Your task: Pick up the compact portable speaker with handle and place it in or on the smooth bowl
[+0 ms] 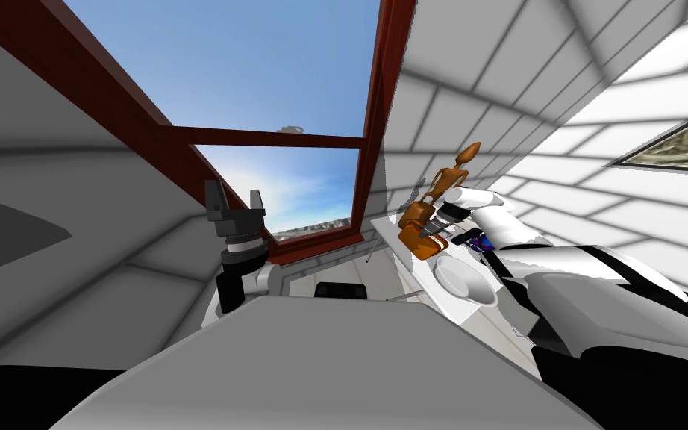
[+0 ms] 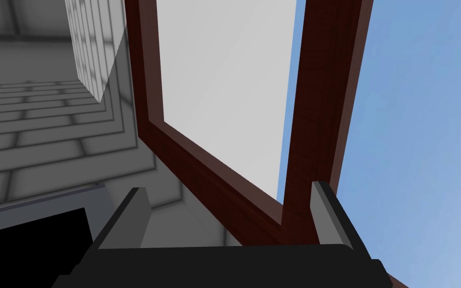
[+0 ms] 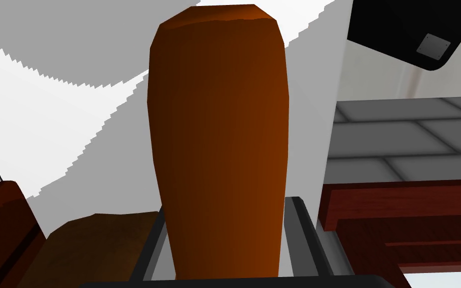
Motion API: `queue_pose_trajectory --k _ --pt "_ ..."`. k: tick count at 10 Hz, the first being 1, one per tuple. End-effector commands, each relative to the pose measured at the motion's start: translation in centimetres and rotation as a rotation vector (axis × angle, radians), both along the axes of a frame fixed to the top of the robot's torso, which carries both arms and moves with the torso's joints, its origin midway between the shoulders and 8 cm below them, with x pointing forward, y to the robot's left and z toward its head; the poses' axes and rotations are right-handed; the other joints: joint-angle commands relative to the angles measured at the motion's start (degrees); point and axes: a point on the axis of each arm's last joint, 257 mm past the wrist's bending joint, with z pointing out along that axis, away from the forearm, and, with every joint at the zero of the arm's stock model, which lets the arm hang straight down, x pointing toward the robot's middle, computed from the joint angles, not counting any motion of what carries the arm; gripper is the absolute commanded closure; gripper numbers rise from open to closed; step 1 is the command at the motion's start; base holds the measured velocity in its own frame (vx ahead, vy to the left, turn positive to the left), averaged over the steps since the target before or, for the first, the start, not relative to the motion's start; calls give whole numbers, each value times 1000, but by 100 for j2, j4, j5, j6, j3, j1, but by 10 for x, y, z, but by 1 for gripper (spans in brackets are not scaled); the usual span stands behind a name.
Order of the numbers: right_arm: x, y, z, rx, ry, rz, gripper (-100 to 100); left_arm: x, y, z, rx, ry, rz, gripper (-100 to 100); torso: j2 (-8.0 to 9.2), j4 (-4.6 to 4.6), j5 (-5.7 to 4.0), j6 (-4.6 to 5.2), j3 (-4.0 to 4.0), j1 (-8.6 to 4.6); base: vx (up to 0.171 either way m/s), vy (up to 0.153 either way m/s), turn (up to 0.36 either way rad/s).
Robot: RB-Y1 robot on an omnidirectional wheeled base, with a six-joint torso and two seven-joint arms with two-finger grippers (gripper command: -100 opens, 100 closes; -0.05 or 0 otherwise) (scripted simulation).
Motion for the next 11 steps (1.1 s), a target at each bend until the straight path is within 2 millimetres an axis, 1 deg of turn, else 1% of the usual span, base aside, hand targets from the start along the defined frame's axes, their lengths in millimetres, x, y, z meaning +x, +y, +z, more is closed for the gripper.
queue_pose_trajectory --k 1,2,3,4,5,6,7,8,9,10,11 --pt "0 0 0 0 0 0 100 0 0 0 0 0 0 0 0 0 0 0 0 0 0 0 0" --pt "0 0 0 0 0 0 100 0 0 0 0 0 0 0 0 0 0 0 0 0 0 0 0" --pt "0 0 0 0 0 0 0 0 0 0 0 0 0 0 0 0 0 0 0 0 0 0 0" --pt "-4 -5 14 0 3 4 100 0 0 0 0 0 0 0 0 0 0 0 0 0 28 15 -41" --pt "-1 -2 6 0 0 2 100 0 0 0 0 0 0 0 -6 3 6 4 -1 6 19 9 -18" --pt "-1 -2 7 0 2 2 0 0 0 0 0 0 0 0 -3 2 5 0 0 7 0 0 0" --pt "11 -2 30 11 -55 -24 100 0 0 0 0 0 0 0 1 4 6 0 3 6 -13 11 41" --pt "11 -2 30 11 -55 -24 100 0 0 0 0 0 0 0 2 12 13 -4 7 10 -11 8 32" --pt "16 1 43 30 -85 -38 100 0 0 0 0 0 0 0 6 12 13 -2 9 15 -8 -3 24" --pt "18 3 49 42 -98 -45 100 0 0 0 0 0 0 0 7 16 17 -3 12 15 -2 -15 40" --pt "21 7 60 67 -122 -60 100 0 0 0 0 0 0 0 9 17 17 0 13 12 -3 -34 28"
